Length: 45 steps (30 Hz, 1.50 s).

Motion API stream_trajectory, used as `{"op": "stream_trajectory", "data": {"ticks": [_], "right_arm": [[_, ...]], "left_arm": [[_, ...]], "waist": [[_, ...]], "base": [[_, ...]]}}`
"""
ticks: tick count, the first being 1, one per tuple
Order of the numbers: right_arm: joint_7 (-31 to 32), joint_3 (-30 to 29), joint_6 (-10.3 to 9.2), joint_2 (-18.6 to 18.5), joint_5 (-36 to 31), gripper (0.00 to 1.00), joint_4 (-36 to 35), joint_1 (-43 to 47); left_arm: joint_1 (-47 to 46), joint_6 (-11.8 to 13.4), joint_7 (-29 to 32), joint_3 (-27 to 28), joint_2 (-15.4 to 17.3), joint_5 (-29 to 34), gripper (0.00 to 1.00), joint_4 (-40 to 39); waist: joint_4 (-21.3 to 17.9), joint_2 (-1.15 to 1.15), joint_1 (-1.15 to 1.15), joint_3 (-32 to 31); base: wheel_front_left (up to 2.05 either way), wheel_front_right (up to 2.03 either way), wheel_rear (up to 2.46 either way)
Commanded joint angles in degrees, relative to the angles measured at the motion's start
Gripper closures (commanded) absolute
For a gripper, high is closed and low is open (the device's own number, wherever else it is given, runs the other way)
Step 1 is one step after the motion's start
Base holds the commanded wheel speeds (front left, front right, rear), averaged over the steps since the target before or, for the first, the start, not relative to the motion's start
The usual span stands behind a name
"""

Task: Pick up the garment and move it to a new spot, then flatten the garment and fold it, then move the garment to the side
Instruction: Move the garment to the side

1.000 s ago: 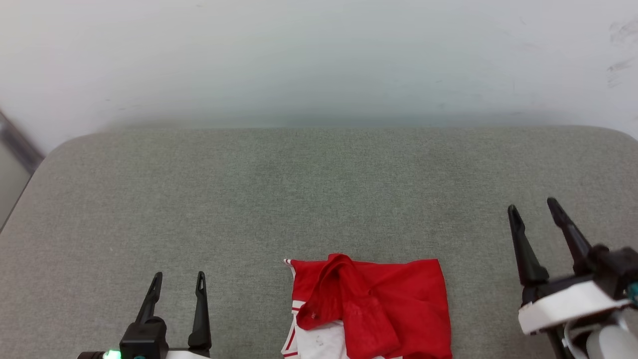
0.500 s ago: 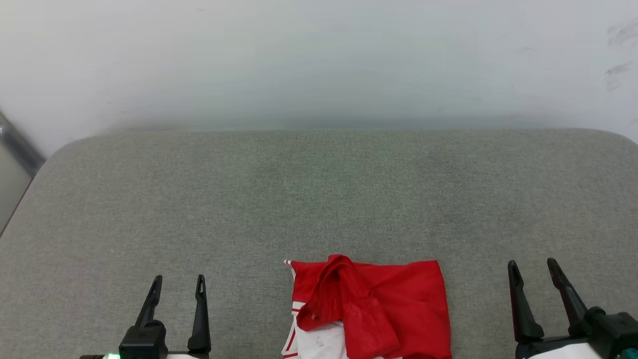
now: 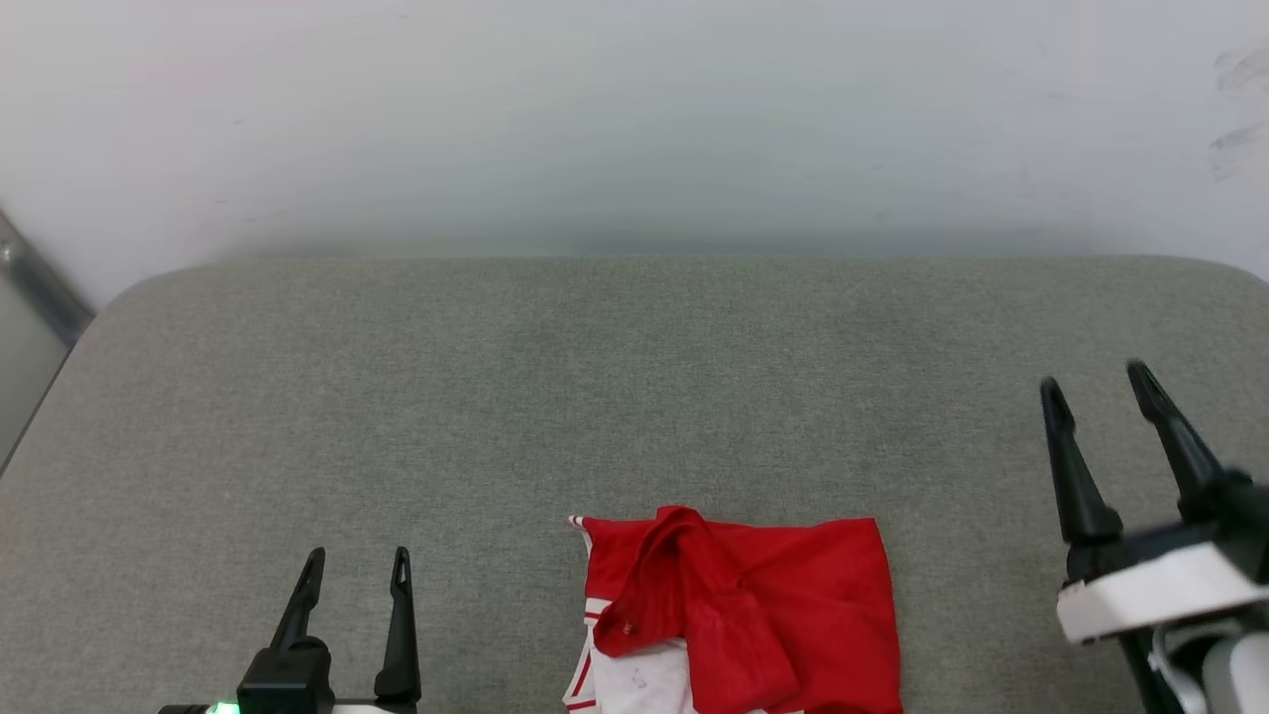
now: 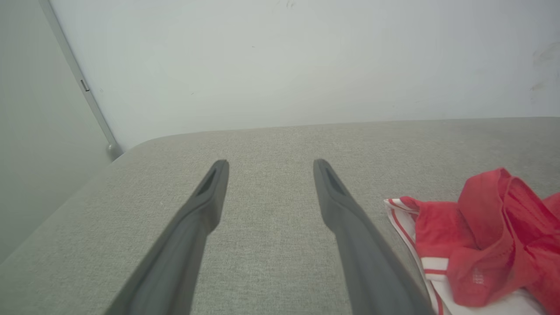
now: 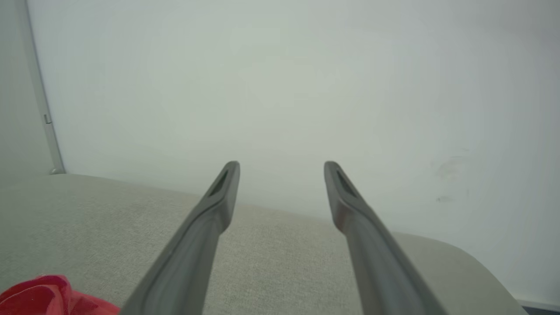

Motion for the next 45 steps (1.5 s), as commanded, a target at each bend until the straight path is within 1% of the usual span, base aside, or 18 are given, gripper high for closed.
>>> {"op": "stream_trajectory", "data": {"ticks": [1,4,5,6,9,12,14,16,20,23,28,32,36,39,40,41,42,45], "right_arm": [[2.88,2.21,-0.03,-3.0,1.04,0.0,-0.28,-3.26],[11.73,6.93,-0.02,-7.69,5.25,0.0,-0.82,-7.93],[24.83,11.86,-0.03,-12.06,12.67,0.0,-1.02,-11.36],[24.83,11.86,-0.03,-12.06,12.67,0.0,-1.02,-11.36],[38.24,15.47,-0.03,-15.55,21.89,0.0,-0.83,-14.06],[49.94,16.92,-0.03,-18.34,31.16,0.0,0.27,-15.3],[56.29,17.7,-0.02,-19.53,35.99,0.0,1.21,-14.94],[60.62,18.35,-0.02,-20.44,39.22,0.0,2.24,-14.39],[64.18,19.45,-0.02,-19.91,42.86,0.0,5.08,-13.04],[64.36,20.42,-0.02,-18.95,44.48,0.0,7.24,-12.61],[62.01,22.22,-0.02,-16.6,46.82,0.0,11.79,-12.97],[59.82,24.58,-0.03,-13.59,49.19,0.0,16.14,-13.37],[58.22,28.86,-0.07,-11.71,49.31,0.0,20.82,-12.84],[57.13,33.07,-0.08,-11.72,48.51,0.0,23.16,-12.55],[55.82,33.86,-0.08,-11.83,48.39,0.11,23.47,-12.72],[54.71,34.41,-0.09,-12.1,48.32,0.75,23.79,-13.28],[54.15,35.12,-0.09,-12.41,48.68,1.0,23.96,-13.89],[51.58,36.37,-0.07,-13.75,49.63,1.0,23.72,-15.92]], "left_arm": [[0.11,-0.24,-0.27,0.06,0.01,0.38,0.0,0.01],[0.13,-0.26,-0.27,-0.03,-0.02,0.39,0.0,0.01],[-0.17,-0.28,-0.27,-0.12,-0.06,0.35,0.0,0.0],[-0.17,-0.28,-0.27,-0.12,-0.06,0.35,0.0,0.0],[-0.63,-0.19,-0.27,-0.17,-0.14,0.28,0.0,-0.13],[-1.28,-0.22,-0.27,-0.38,-0.2,0.27,0.0,-0.18],[-1.68,-0.31,-0.27,-0.54,-0.23,0.3,0.0,-0.22],[-2.25,-0.38,-0.27,-0.73,-0.23,0.36,0.0,-0.22],[-3.76,-0.66,-0.27,-1.31,-0.35,0.41,0.0,-0.33],[-5.03,-0.83,-0.27,-1.79,-0.41,0.52,0.0,-0.37],[-6.89,-0.92,-0.27,-2.32,-0.52,0.38,0.0,-0.36],[-7.71,-0.95,-0.27,-2.75,-0.57,0.2,0.0,-0.31],[-8.52,-0.86,-0.27,-3.09,-0.65,0.14,0.0,-0.09],[-8.63,-0.79,-0.27,-3.33,-0.69,0.09,0.0,0.22],[-8.7,-0.68,-0.27,-3.28,-0.71,0.04,0.0,0.22],[-8.65,-0.58,-0.27,-3.28,-0.73,0.0,0.0,0.22],[-8.53,-0.49,-0.27,-3.24,-0.75,-0.05,0.0,0.27],[-7.89,-0.5,-0.27,-3.16,-0.76,-0.1,0.0,0.49]], "waist": [[0.18,0.0,0.0,0.15],[0.34,0.0,0.0,0.43],[0.65,0.0,0.0,0.89],[0.65,0.0,0.0,0.89],[0.88,0.0,0.0,1.56],[1.26,0.0,0.0,2.45],[1.59,0.0,0.0,3.13],[1.97,0.0,0.0,3.94],[2.93,0.0,0.0,5.78],[3.81,0.0,0.0,7.34],[5.05,0.0,0.0,9.79],[5.78,0.0,0.0,11.07],[6.35,0.0,0.0,11.89],[6.87,0.0,0.0,12.05],[6.9,0.0,0.0,12.02],[6.89,0.0,0.0,11.94],[6.88,0.0,0.0,11.84],[6.71,0.0,0.0,11.09]], "base": [[0.0,0.0,0.0],[0.0,0.0,0.0],[0.0,0.0,0.0],[0.0,0.0,0.0],[0.0,0.0,0.0],[0.0,0.0,0.0],[0.0,0.0,0.0],[0.0,0.0,0.0],[0.0,0.0,0.0],[0.0,0.0,0.0],[0.0,0.0,0.0],[0.0,0.0,0.0],[0.0,0.0,0.0],[0.0,0.0,0.0],[0.0,0.0,0.0],[0.0,0.0,0.0],[0.0,0.0,0.0],[0.0,0.0,0.0]]}}
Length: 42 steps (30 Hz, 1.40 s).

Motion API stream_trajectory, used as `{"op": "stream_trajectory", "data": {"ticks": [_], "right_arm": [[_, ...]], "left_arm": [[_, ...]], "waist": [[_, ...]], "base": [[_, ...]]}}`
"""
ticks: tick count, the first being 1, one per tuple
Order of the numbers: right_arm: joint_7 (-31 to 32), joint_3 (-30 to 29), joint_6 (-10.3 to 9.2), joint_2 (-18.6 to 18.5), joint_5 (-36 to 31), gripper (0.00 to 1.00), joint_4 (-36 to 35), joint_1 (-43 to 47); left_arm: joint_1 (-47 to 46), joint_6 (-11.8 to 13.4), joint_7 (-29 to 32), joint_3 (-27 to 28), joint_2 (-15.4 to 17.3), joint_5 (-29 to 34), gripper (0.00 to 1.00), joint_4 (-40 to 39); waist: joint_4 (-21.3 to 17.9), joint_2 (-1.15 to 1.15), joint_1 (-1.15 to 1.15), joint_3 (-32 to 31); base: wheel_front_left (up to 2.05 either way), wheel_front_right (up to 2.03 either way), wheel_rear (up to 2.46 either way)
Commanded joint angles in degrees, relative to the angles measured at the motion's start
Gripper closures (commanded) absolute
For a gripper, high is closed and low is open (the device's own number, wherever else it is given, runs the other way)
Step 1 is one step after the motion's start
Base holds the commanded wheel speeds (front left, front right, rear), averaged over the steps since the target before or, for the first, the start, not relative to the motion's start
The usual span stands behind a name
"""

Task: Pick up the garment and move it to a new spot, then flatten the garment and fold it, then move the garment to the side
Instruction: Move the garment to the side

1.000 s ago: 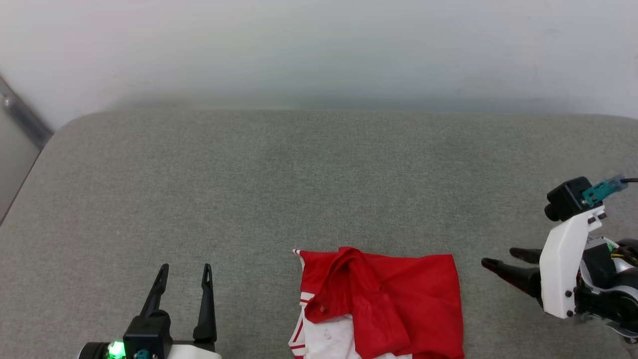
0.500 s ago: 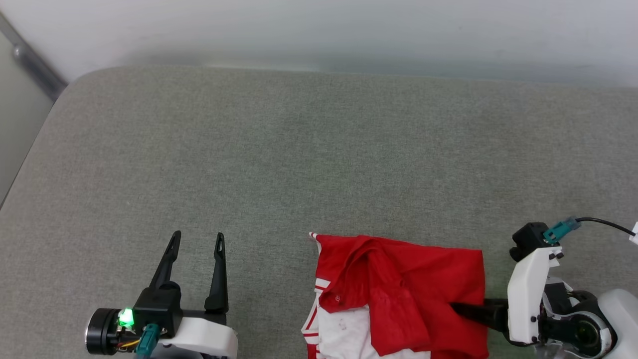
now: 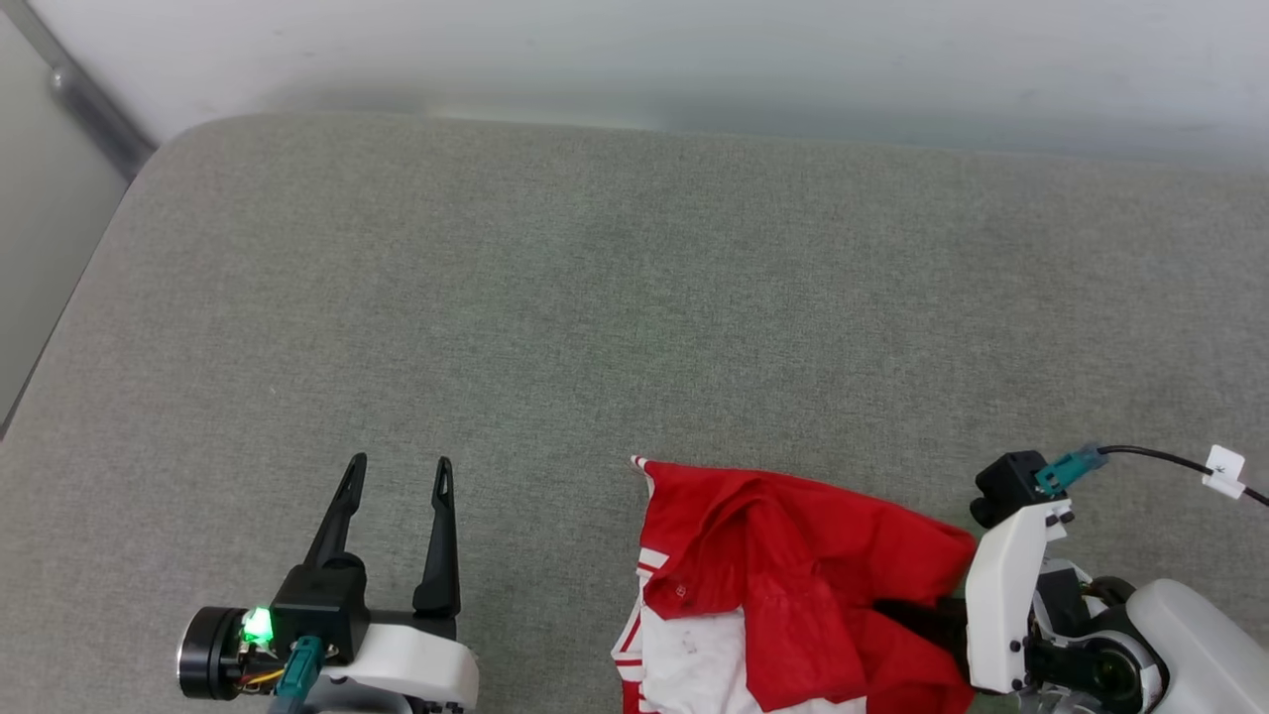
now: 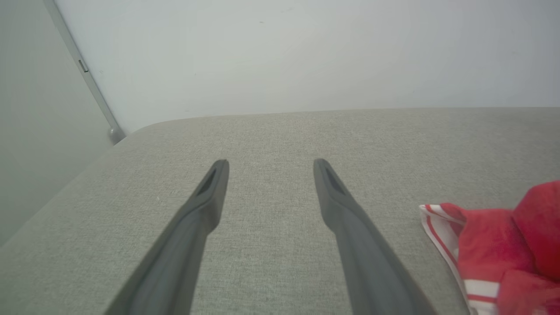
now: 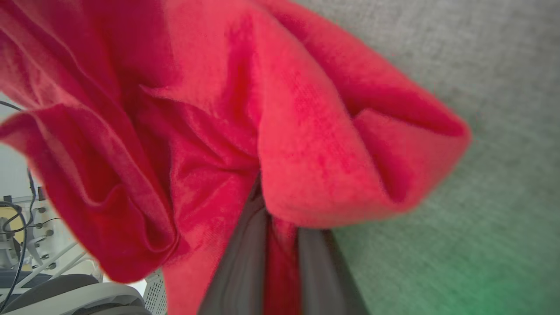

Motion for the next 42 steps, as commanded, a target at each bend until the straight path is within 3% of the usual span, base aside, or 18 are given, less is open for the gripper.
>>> {"op": "stream_trajectory", "data": {"ticks": [1,12,19,24,30,32,42], "right_arm": [[-0.31,1.98,-0.14,0.38,0.69,1.0,1.22,0.48],[-5.51,8.45,-0.1,-8.55,2.62,1.0,-10.91,-7.35],[-4.7,11.65,-0.1,-16.55,1.0,1.0,-18.98,-11.76],[-4.84,11.31,-0.1,-22.41,-0.64,1.0,-20.53,-14.47],[-7.56,8.58,-0.11,-27.33,-3.84,1.0,-15.8,-16.51],[-8.95,6.65,-0.11,-29.2,-5.73,1.0,-11.04,-17.83],[-12.11,-0.42,-0.12,-29.97,-11.61,1.0,5.4,-22.67]], "left_arm": [[0.61,0.18,-0.27,0.07,-0.05,-0.08,0.0,0.06],[3.93,0.67,-0.2,0.72,-0.14,-0.47,0.0,-0.06],[5.11,1.13,-0.2,1.96,-0.17,-0.92,0.0,-1.13],[3.51,1.19,-0.2,2.6,-0.2,-0.85,0.0,-1.96],[1.03,0.37,-0.2,2.36,-0.21,-0.26,0.0,-2.56],[-0.51,-0.2,-0.2,1.93,0.2,0.33,0.0,-2.85],[-5.36,-1.17,-0.2,1.52,1.41,1.13,0.0,-4.28]], "waist": [[-0.18,0.0,0.0,-0.63],[-4.03,0.0,0.0,-5.55],[-10.98,0.0,0.0,-4.57],[-16.77,0.0,0.0,-1.19],[-19.12,0.0,0.0,3.41],[-19.19,0.0,0.0,5.93],[-17.66,0.0,0.0,13.61]], "base": [[0.0,0.0,0.0],[0.0,0.0,0.0],[0.0,0.0,0.0],[0.0,0.0,0.0],[0.0,0.0,0.0],[0.0,0.0,0.0],[0.0,0.0,0.0]]}}
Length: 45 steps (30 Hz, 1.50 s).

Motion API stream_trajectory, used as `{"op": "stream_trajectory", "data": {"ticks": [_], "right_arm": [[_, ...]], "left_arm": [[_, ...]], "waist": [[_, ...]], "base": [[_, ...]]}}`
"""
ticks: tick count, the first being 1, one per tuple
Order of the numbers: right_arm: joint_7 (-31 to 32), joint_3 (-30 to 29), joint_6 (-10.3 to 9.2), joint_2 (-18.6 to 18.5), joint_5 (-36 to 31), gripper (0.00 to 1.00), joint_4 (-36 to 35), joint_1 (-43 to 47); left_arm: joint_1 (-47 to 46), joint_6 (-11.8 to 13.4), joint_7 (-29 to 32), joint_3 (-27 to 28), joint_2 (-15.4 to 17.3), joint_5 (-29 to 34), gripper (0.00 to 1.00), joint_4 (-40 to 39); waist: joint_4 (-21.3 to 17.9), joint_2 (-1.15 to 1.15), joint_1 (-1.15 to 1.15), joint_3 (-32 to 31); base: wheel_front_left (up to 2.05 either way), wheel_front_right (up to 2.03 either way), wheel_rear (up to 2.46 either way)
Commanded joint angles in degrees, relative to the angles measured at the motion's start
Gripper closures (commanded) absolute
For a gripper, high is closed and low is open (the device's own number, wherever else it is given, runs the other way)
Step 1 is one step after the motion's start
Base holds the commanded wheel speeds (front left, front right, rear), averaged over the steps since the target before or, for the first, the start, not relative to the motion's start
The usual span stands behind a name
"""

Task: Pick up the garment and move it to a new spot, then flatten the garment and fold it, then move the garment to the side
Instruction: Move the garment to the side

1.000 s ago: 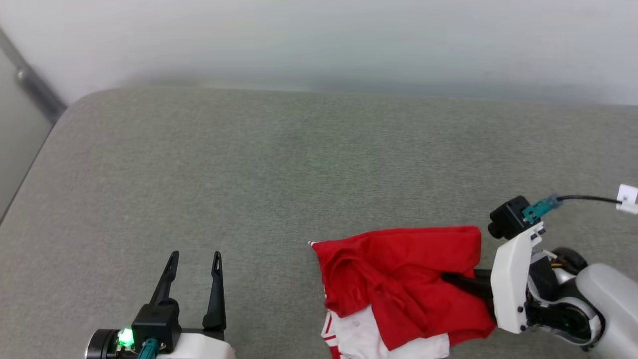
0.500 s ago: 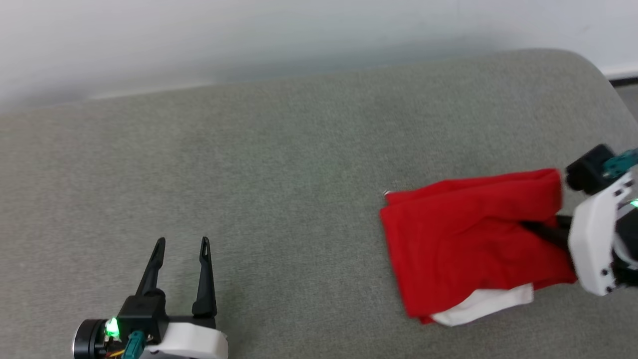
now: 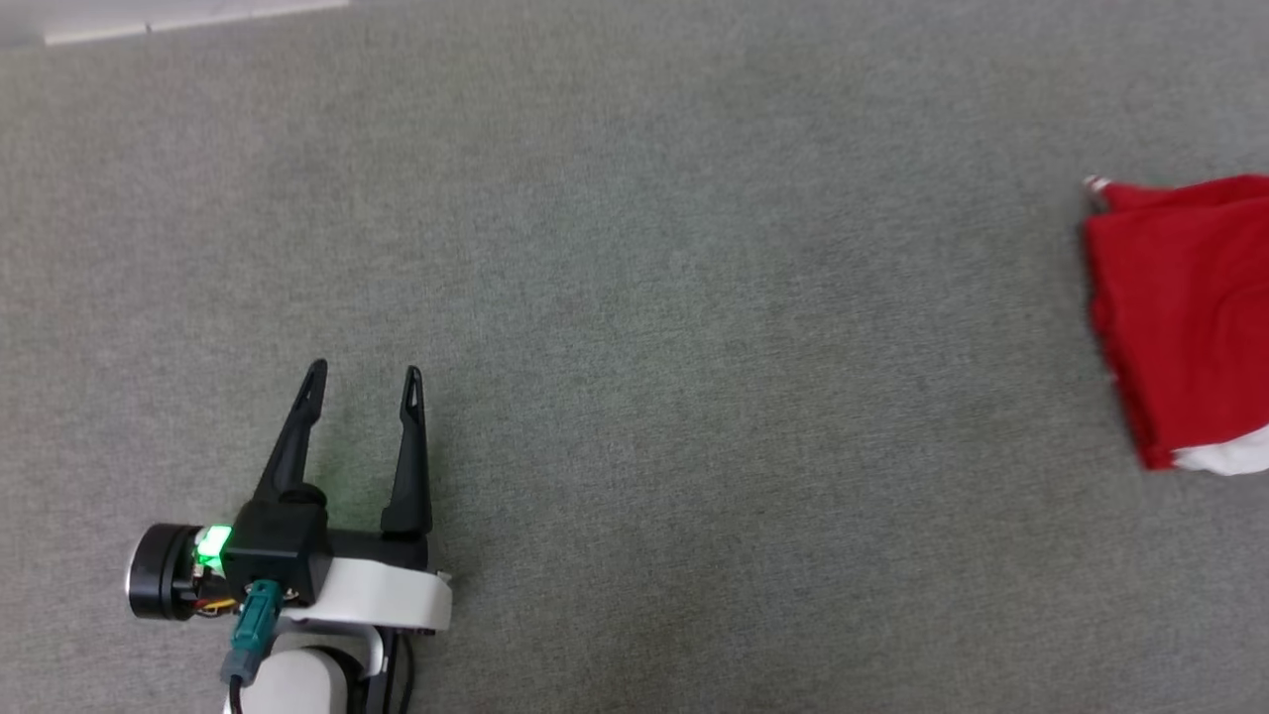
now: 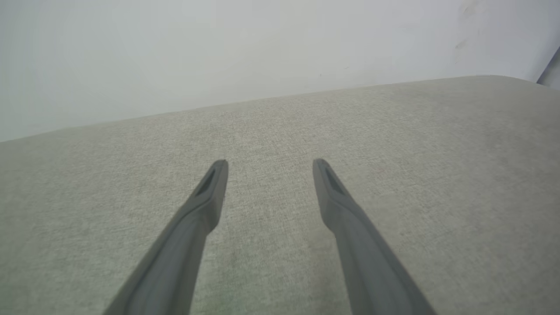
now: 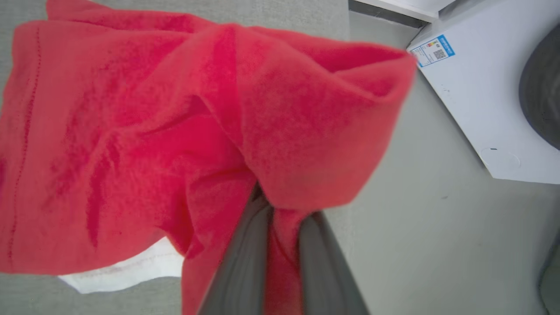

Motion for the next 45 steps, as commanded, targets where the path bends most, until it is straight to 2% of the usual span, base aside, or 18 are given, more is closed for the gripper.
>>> {"op": "stream_trajectory", "data": {"ticks": [1,2,4,7,8,9,10,14,18,24,27,30,31,33,38,45], "right_arm": [[-0.73,-1.33,-0.06,0.17,-1.78,1.0,2.96,-1.78],[-0.73,-1.33,-0.06,0.17,-1.78,1.0,2.96,-1.78],[-2.48,-5.27,-0.05,2.16,-5.24,1.0,10.81,-4.1],[-4.42,-7.88,-0.05,5.35,-7.12,1.0,15.39,-5.35],[-4.67,-8.45,-0.05,6.22,-7.65,0.8,16.58,-5.48],[-5.09,-8.78,-0.05,6.79,-8.38,0.51,17.38,-5.71],[-5.61,-9.07,-0.06,7.17,-9.26,0.0,17.98,-5.97],[-9.55,-10.19,-0.05,7.59,-13.05,0.0,19.03,-6.11],[-17.99,-12.74,-0.06,7.01,-18.72,0.0,17.87,-6.82],[-32.3,-20.19,-0.05,11.17,-26.88,0.0,13.67,-4.89],[-37.99,-25.17,-0.05,15.69,-31.29,0.0,10.18,-2.47],[-40.05,-30.41,-0.05,21.46,-35.05,0.0,4.08,1.56],[-40.46,-34.35,-0.05,28.12,-38.6,0.0,-4.83,7.84],[-40.45,-36.28,-0.06,32.2,-40.55,0.0,-11.27,12.41],[-40.47,-35.99,-0.05,41.3,-43.59,0.0,-21.29,23.39],[-40.48,-34.2,-0.05,48.15,-42.18,0.0,-24.74,34.55]], "left_arm": [[-1.37,-0.19,-0.13,-0.08,0.26,0.25,0.0,-0.36],[-1.37,-0.19,-0.13,-0.08,0.26,0.25,0.0,-0.36],[-2.77,-0.21,-0.13,-0.35,0.68,0.33,0.0,-0.88],[-3.4,-0.08,-0.13,-0.45,0.86,0.27,0.0,-0.57],[-3.33,0.0,-0.13,-0.46,0.87,0.23,0.0,-0.41],[-3.2,0.13,-0.13,-0.45,0.85,0.14,0.0,-0.3],[-3.0,0.17,-0.13,-0.45,0.79,0.04,0.0,-0.14],[-1.67,0.46,-0.13,-0.75,0.42,-0.47,0.0,0.56],[-0.18,0.92,-0.13,-0.82,-0.14,-1.03,0.0,1.08],[3.21,1.83,-0.13,-0.52,-0.68,-1.66,0.0,1.55],[5.08,2.15,-0.13,-0.31,-0.82,-1.93,0.0,1.63],[6.56,2.4,-0.13,-0.13,-0.96,-1.96,0.0,1.68],[7.94,2.38,-0.13,0.09,-1.1,-2.03,0.0,1.86],[8.61,2.24,-0.13,0.16,-1.12,-2.02,0.0,1.96],[9.61,1.88,-0.13,0.14,-1.21,-1.71,0.0,2.27],[10.59,1.43,-0.13,0.01,-1.32,-1.58,0.0,3.08]], "waist": [[0.82,0.0,-0.01,3.08],[0.82,0.0,-0.01,3.08],[1.47,0.0,-0.01,5.69],[1.57,0.0,-0.01,5.97],[1.57,0.0,-0.01,5.65],[1.59,0.0,-0.01,5.25],[1.64,0.0,-0.01,4.72],[2.1,0.0,-0.01,1.36],[2.76,0.0,-0.01,-2.45],[4.21,0.0,-0.01,-8.17],[4.98,0.0,-0.01,-10.65],[5.96,0.0,-0.01,-12.87],[7.05,0.0,-0.01,-14.91],[7.81,0.0,-0.01,-15.99],[9.63,0.0,-0.01,-18.27],[11.51,0.0,-0.01,-20.72]], "base": [[0.0,0.0,0.0],[0.0,0.0,0.0],[0.0,0.0,0.0],[0.0,0.0,0.0],[0.0,0.0,0.0],[0.0,0.0,0.0],[0.0,0.0,0.0],[0.0,0.0,0.0],[0.0,0.0,0.0],[0.0,0.0,0.0],[0.0,0.0,0.0],[0.0,0.0,0.0],[0.0,0.0,0.0],[0.0,0.0,0.0],[0.0,0.0,0.0],[0.0,0.0,0.0]]}}
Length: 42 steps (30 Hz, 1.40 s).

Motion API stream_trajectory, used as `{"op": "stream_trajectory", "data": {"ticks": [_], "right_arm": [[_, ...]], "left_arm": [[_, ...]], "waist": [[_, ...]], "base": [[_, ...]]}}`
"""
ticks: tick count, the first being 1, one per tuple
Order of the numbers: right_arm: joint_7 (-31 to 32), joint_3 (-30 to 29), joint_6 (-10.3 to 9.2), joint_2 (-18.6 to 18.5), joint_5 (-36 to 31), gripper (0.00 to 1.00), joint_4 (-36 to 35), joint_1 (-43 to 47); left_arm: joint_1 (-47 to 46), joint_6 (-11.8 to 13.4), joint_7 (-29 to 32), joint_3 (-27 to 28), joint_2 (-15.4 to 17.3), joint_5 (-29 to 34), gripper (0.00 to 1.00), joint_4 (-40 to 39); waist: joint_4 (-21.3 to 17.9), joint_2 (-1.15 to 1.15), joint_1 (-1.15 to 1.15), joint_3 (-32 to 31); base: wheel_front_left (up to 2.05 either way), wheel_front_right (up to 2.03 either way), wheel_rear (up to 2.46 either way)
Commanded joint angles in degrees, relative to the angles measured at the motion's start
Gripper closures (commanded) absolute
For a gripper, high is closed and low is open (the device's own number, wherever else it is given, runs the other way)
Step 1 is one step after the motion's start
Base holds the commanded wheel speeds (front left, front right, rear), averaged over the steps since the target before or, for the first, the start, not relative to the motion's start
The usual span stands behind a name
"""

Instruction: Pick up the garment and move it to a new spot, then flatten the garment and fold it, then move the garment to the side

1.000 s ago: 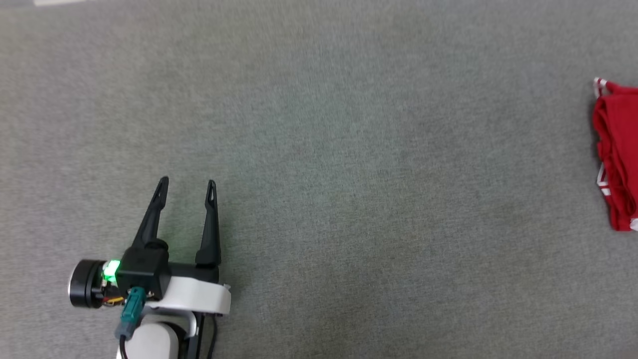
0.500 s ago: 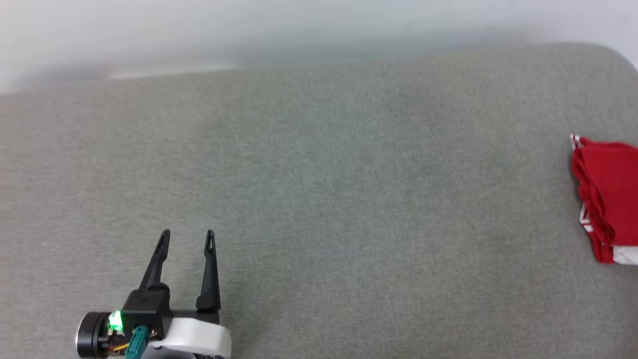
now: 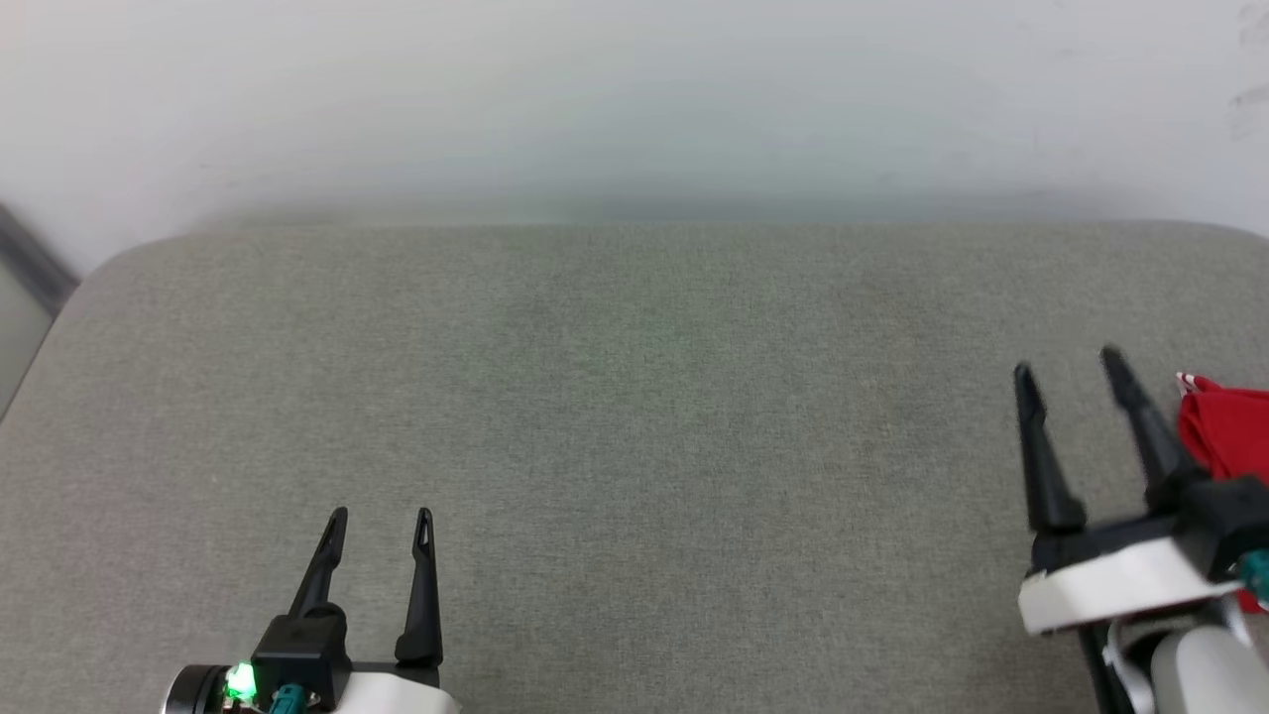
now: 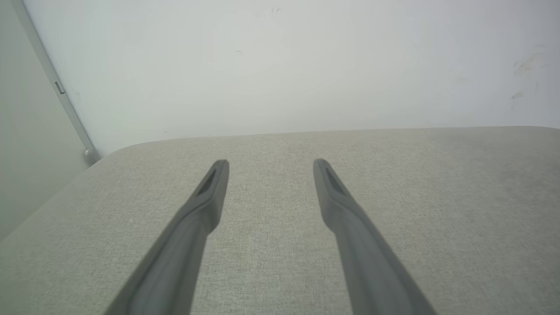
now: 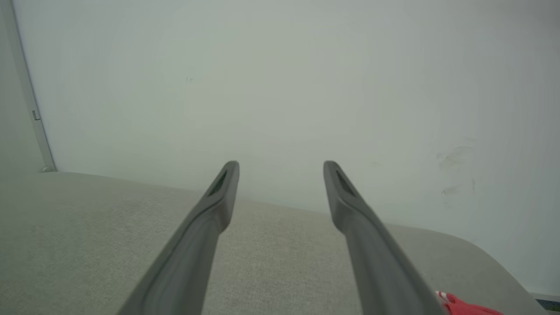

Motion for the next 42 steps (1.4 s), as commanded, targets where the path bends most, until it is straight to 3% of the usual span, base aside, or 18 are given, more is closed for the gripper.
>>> {"op": "stream_trajectory", "data": {"ticks": [1,12,27,28,31,42], "right_arm": [[-0.09,0.25,-0.04,0.86,0.43,0.0,-0.23,2.3],[-0.09,-1.7,-0.04,4.98,1.6,0.0,-0.49,13.04],[-0.1,-2.92,-0.04,6.23,2.74,0.0,-2.24,17.74],[-0.01,-2.93,0.0,5.93,2.69,1.0,-2.21,17.06],[0.09,-2.73,0.0,5.94,3.08,1.0,-0.77,17.12],[2.75,-2.82,0.0,5.69,14.97,1.0,0.55,15.08]], "left_arm": [[0.88,-0.09,-0.13,0.07,-0.01,0.39,0.0,0.22],[2.32,-0.56,-0.13,0.17,-0.11,0.32,0.0,1.08],[3.23,-1.42,-0.13,0.33,-0.22,-0.04,0.0,1.47],[3.08,-1.42,0.0,0.26,-0.19,-0.18,1.0,1.48],[3.5,-1.43,0.09,0.19,-0.23,-0.45,1.0,2.98],[1.45,-2.49,2.96,1.32,-0.17,-12.9,1.0,4.26]], "waist": [[0.71,0.0,0.01,-0.95],[1.15,0.0,0.01,-3.34],[0.72,0.0,0.01,-4.65],[0.72,0.0,0.01,-4.65],[0.71,0.0,0.01,-4.65],[0.47,0.0,0.01,-4.47]], "base": [[0.0,0.0,0.0],[0.0,0.0,0.0],[0.0,0.0,0.0],[0.0,0.0,0.0],[0.0,0.0,0.0],[0.0,0.0,0.0]]}}
